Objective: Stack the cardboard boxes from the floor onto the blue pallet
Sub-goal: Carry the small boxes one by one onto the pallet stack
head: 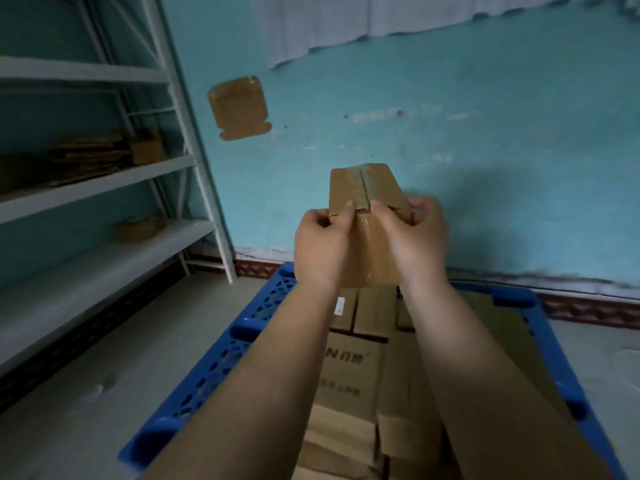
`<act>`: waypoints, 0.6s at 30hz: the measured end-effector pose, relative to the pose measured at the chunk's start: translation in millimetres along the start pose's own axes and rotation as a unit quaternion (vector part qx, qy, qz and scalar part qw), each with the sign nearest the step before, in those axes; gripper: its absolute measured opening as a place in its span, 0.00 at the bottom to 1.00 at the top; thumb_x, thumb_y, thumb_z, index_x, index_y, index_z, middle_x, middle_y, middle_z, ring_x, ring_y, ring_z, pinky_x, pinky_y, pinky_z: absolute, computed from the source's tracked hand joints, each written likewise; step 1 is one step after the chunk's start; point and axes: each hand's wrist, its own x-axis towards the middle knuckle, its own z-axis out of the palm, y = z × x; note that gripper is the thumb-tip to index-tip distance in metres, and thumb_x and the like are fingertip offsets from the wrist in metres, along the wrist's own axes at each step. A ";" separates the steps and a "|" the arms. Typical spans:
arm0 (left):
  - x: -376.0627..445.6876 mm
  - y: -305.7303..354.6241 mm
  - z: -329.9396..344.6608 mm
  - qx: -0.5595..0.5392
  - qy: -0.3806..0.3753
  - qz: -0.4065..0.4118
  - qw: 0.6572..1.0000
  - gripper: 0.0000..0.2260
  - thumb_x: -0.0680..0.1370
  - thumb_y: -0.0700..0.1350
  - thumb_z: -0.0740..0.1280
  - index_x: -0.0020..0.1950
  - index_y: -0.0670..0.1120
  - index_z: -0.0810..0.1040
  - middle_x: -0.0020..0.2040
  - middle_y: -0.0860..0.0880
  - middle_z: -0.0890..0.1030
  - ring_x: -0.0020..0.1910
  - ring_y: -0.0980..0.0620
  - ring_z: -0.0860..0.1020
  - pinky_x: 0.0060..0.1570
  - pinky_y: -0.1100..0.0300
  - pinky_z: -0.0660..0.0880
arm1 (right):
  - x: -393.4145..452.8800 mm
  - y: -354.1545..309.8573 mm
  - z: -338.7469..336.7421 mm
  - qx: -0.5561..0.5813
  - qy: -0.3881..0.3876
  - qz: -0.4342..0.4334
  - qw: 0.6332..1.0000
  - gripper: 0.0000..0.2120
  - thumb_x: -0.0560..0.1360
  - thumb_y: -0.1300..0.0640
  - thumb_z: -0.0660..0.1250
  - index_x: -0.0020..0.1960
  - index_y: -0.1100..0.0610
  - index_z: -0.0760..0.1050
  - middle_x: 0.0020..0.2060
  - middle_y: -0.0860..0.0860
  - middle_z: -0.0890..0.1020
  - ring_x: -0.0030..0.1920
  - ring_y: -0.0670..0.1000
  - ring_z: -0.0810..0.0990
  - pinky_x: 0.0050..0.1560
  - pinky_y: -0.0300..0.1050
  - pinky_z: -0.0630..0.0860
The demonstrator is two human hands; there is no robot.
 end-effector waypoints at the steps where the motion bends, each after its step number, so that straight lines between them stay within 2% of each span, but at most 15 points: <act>1: -1.6 -0.4 15.8 -0.012 -0.018 0.002 1.000 0.20 0.70 0.59 0.66 0.53 0.45 0.76 0.51 0.47 0.80 0.51 0.47 0.78 0.54 0.44 0.76 | 8.9 2.8 -13.1 0.001 0.015 0.000 1.000 0.15 0.65 0.47 0.73 0.46 0.49 0.70 0.37 0.42 0.77 0.38 0.45 0.78 0.38 0.42 0.73; 6: -18.3 -26.4 96.9 -0.050 -0.100 0.003 0.994 0.17 0.70 0.59 0.67 0.49 0.48 0.77 0.49 0.50 0.80 0.49 0.50 0.79 0.52 0.45 0.78 | 40.2 33.8 -87.2 -0.025 0.064 -0.011 0.998 0.13 0.68 0.51 0.72 0.49 0.48 0.70 0.37 0.40 0.75 0.38 0.38 0.74 0.32 0.34 0.67; 9: -32.1 -43.1 143.0 -0.070 -0.144 -0.035 0.987 0.13 0.71 0.56 0.69 0.48 0.48 0.76 0.42 0.53 0.80 0.44 0.52 0.80 0.48 0.50 0.80 | 52.7 59.8 -127.6 -0.034 0.092 0.000 0.995 0.13 0.68 0.51 0.72 0.49 0.49 0.71 0.41 0.45 0.78 0.42 0.45 0.78 0.35 0.34 0.69; 13: -37.0 -61.9 195.3 -0.069 -0.183 -0.036 0.980 0.08 0.72 0.53 0.69 0.38 0.52 0.73 0.33 0.57 0.78 0.34 0.60 0.77 0.34 0.60 0.77 | 73.9 92.4 -165.1 -0.035 0.121 0.006 0.992 0.13 0.69 0.52 0.72 0.49 0.49 0.71 0.42 0.47 0.79 0.45 0.49 0.80 0.37 0.36 0.73; 15: -37.8 -70.2 218.6 -0.068 -0.210 -0.036 0.975 0.07 0.73 0.53 0.68 0.42 0.52 0.74 0.37 0.57 0.78 0.36 0.61 0.77 0.31 0.64 0.74 | 86.5 107.5 -180.2 -0.044 0.134 0.001 0.990 0.12 0.68 0.52 0.73 0.46 0.48 0.70 0.40 0.46 0.79 0.44 0.48 0.79 0.36 0.33 0.73; 17: -38.7 -80.8 239.9 -0.064 -0.232 -0.044 0.970 0.10 0.73 0.54 0.68 0.48 0.50 0.75 0.41 0.56 0.79 0.39 0.61 0.77 0.30 0.66 0.73 | 97.5 123.4 -193.6 -0.052 0.144 0.002 0.988 0.12 0.68 0.52 0.73 0.45 0.46 0.69 0.39 0.43 0.78 0.42 0.46 0.79 0.34 0.29 0.71; 18: -39.0 -87.2 249.6 -0.064 -0.239 -0.048 0.968 0.09 0.73 0.55 0.67 0.48 0.51 0.75 0.42 0.57 0.78 0.39 0.61 0.77 0.29 0.67 0.73 | 102.0 132.5 -199.8 -0.054 0.147 0.007 0.988 0.13 0.68 0.51 0.73 0.44 0.46 0.69 0.39 0.43 0.78 0.42 0.45 0.79 0.34 0.28 0.71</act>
